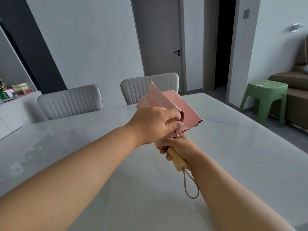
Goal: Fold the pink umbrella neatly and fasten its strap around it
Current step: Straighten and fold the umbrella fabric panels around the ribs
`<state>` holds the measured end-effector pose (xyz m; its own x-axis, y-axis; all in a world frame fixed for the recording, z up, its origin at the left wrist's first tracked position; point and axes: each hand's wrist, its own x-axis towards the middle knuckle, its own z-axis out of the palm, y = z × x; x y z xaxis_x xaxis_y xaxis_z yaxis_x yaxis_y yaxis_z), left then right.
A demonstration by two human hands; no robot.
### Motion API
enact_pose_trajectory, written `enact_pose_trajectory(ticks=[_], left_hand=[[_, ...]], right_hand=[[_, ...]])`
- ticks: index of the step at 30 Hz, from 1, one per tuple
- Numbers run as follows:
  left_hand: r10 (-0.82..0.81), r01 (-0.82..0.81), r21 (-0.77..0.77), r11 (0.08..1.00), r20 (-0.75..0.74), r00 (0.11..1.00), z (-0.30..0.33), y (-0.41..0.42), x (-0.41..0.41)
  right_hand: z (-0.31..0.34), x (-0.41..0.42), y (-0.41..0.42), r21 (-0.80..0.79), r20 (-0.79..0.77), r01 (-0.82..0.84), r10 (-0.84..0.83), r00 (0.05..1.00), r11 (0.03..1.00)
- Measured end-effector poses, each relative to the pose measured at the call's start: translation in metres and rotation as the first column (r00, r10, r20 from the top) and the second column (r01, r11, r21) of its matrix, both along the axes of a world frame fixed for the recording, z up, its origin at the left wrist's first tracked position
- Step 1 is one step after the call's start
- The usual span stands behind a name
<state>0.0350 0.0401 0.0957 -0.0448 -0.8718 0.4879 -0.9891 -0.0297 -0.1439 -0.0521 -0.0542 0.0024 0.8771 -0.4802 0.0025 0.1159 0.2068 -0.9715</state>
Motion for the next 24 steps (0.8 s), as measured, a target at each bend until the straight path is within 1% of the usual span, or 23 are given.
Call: enact_pose_trajectory(ticks=[1, 2, 4, 5, 6, 8, 10, 13, 17, 20, 22, 24], left_hand=[[-0.009, 0.010, 0.009, 1.000, -0.051, 0.999, 0.000, 0.001, 0.002], [-0.028, 0.028, 0.016, 0.999, -0.019, 0.999, 0.000, 0.002, 0.004], [-0.069, 0.070, 0.005, 0.998, 0.188, 0.980, 0.002, 0.001, 0.005], [-0.093, 0.097, -0.005, 0.995, 0.265, 0.960, 0.005, 0.001, 0.006], [-0.128, 0.132, 0.008, 0.991, 0.299, 0.946, 0.009, 0.002, 0.007], [-0.209, 0.210, 0.030, 0.977, 0.307, 0.928, 0.020, -0.001, 0.008], [-0.252, 0.244, 0.068, 0.967, 0.336, 0.908, 0.032, -0.003, 0.006], [-0.210, 0.148, 0.176, 0.973, 0.422, 0.882, 0.047, -0.009, 0.002], [-0.237, 0.118, 0.281, 0.952, 0.439, 0.867, 0.063, -0.010, -0.008], [-0.170, -0.029, 0.397, 0.917, 0.457, 0.873, 0.067, -0.011, -0.011], [-0.121, -0.107, 0.427, 0.898, 0.473, 0.873, 0.067, -0.010, -0.012], [-0.098, -0.141, 0.421, 0.896, 0.497, 0.862, 0.064, -0.010, -0.009]], right_hand=[[0.000, 0.000, 0.000, 0.003, 0.006, 0.000, 0.000, 1.000, 1.000], [0.000, 0.000, 0.000, -0.001, 0.012, -0.002, 0.002, 1.000, 1.000], [-0.001, 0.000, -0.001, -0.011, 0.013, -0.002, 0.002, 1.000, 1.000], [-0.001, 0.000, 0.000, -0.012, 0.010, -0.002, 0.002, 1.000, 1.000], [-0.001, 0.000, 0.000, -0.010, 0.002, 0.000, 0.000, 1.000, 1.000], [-0.001, 0.000, 0.001, 0.002, -0.019, 0.004, -0.004, 1.000, 1.000], [0.000, 0.000, 0.001, 0.012, -0.023, -0.001, 0.001, 1.000, 1.000], [0.000, 0.000, 0.001, 0.017, -0.021, -0.005, 0.005, 1.000, 1.000], [-0.001, 0.001, 0.001, 0.018, -0.032, 0.001, -0.001, 0.999, 1.000], [0.000, 0.001, 0.002, 0.019, -0.035, 0.005, -0.004, 0.999, 1.000], [0.000, 0.001, 0.001, 0.019, -0.036, 0.002, -0.001, 0.999, 1.000], [-0.001, 0.001, 0.001, 0.012, -0.043, 0.004, -0.004, 0.999, 1.000]])
